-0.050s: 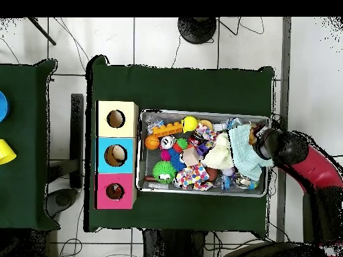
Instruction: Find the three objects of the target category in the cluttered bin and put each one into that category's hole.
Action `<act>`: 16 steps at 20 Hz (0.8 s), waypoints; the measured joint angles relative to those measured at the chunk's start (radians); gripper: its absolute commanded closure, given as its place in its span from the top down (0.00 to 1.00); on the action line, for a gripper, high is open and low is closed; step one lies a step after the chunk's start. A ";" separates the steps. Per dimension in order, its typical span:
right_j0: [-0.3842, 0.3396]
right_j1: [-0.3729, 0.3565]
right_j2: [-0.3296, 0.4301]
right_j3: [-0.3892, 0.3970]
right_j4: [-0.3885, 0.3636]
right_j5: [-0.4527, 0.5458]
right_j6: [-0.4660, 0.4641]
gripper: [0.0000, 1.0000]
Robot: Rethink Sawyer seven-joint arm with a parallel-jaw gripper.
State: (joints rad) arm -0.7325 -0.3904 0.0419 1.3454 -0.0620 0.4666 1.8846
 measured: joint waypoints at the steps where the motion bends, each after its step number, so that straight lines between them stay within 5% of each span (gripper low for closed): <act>1: -0.001 0.000 0.000 0.000 0.000 -0.005 0.000 1.00; 16: -0.004 0.007 0.000 0.003 0.000 -0.042 0.000 1.00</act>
State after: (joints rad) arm -0.7365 -0.3832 0.0419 1.3481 -0.0620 0.4250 1.8846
